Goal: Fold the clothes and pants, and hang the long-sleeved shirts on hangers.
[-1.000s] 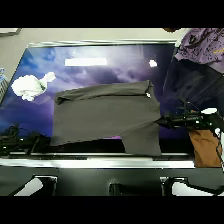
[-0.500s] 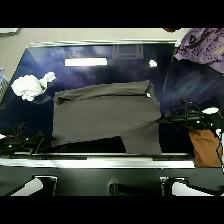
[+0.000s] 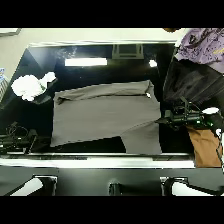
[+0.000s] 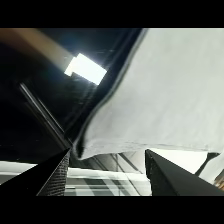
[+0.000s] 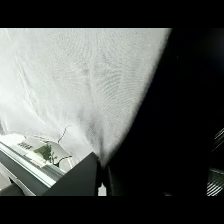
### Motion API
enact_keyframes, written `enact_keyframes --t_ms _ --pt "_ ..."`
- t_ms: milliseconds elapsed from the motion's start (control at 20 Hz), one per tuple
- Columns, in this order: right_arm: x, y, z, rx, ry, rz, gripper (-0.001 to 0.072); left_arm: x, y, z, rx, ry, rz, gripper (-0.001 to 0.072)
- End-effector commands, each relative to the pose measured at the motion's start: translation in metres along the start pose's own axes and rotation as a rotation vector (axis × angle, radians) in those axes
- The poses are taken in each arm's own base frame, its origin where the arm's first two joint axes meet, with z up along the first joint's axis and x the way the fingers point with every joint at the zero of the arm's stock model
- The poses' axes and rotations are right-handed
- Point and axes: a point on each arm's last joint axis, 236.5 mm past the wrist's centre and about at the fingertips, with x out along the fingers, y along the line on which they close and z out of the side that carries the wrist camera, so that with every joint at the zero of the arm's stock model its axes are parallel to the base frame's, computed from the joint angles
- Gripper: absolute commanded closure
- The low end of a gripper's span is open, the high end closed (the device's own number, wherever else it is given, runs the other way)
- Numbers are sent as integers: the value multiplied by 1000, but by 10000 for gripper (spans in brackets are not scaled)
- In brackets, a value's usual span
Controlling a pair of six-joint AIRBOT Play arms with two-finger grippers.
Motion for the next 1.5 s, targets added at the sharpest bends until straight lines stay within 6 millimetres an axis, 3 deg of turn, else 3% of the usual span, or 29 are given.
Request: enact_keyframes --t_ms 0,400,600,750,850,900,1000,1050,1200,1300,1450 --pt "0 0 1 -2 -4 -3 682 0 9 -5 -26 14 12 164" --pt "0 -1 4 -1 -15 -7 682 30 4 -15 -9 67 23 164" --pt "0 -1 3 -1 -10 -5 682 39 3 -3 -14 20 58 176" --pt "0 -1 3 -2 -11 -5 682 45 -2 -6 4 38 58 197" --pt "0 -1 2 -2 -10 -5 682 50 -4 -11 19 59 64 349" --pt "0 0 2 -2 -9 -4 682 52 -5 -13 27 68 67 366" --pt "0 1 0 -2 -1 1 683 55 -10 -18 54 89 60 625" --pt "-1 3 -1 -8 2 2 683 56 -15 -19 61 96 49 688" --pt "0 22 0 -82 -18 -4 684 50 -43 -9 120 61 -5 690" --pt "1 44 9 -172 -59 -24 684 37 -73 7 182 11 -26 691" --pt "-19 109 53 -357 -193 -71 685 -4 -142 47 314 -128 -56 691"
